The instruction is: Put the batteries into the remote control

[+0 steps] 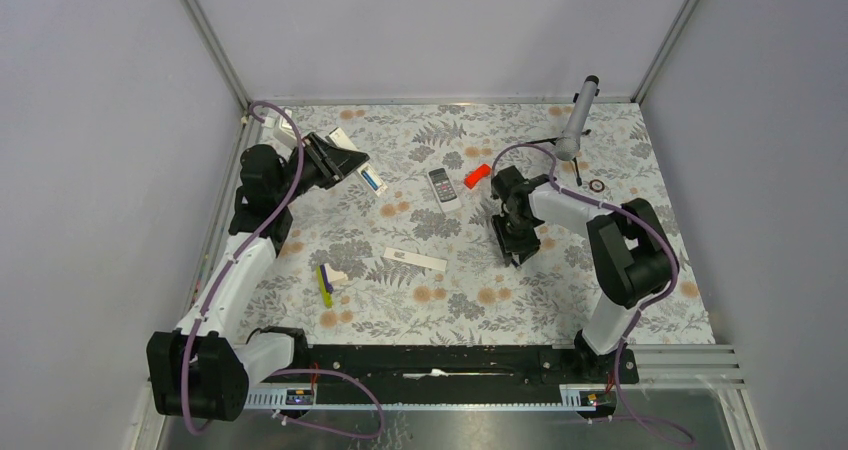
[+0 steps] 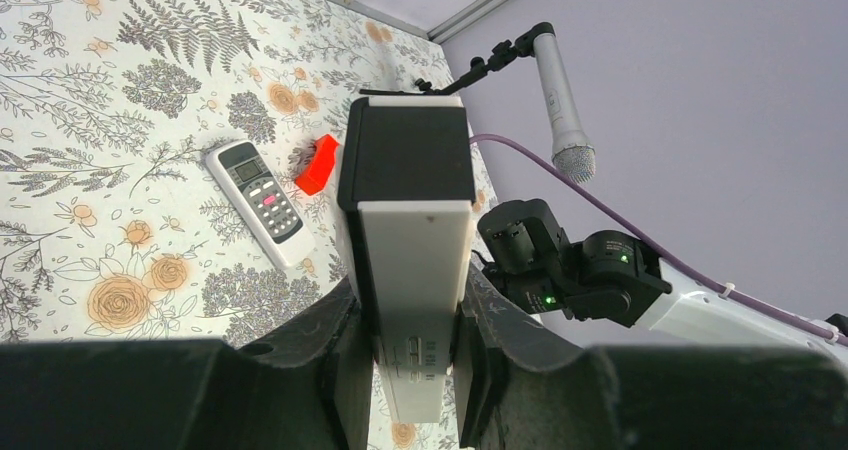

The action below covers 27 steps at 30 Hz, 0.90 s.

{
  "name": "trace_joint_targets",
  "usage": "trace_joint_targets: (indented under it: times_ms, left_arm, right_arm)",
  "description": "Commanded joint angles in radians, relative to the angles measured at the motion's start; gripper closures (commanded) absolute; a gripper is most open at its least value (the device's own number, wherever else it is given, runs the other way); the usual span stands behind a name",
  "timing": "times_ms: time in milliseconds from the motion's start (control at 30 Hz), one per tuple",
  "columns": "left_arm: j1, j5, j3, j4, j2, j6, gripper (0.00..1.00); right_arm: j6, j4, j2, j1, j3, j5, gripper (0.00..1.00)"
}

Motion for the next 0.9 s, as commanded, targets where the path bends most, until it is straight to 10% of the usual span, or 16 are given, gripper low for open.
trace_joint_targets:
  times_ms: [0, 267, 867]
  left_arm:
    - [0.011, 0.026, 0.057, 0.072, 0.006, -0.007, 0.94]
    - [0.017, 0.025, 0.051, 0.081, 0.006, -0.010, 0.95]
    - [-0.080, 0.124, -0.041, 0.101, 0.123, -0.035, 0.94]
  right_arm:
    - [-0.017, -0.048, 0.012, 0.003, 0.007, 0.007, 0.58]
    - [-0.009, -0.064, 0.048, 0.006, 0.037, 0.051, 0.83]
    - [0.093, 0.088, -0.187, 0.086, 0.190, -0.179, 0.89]
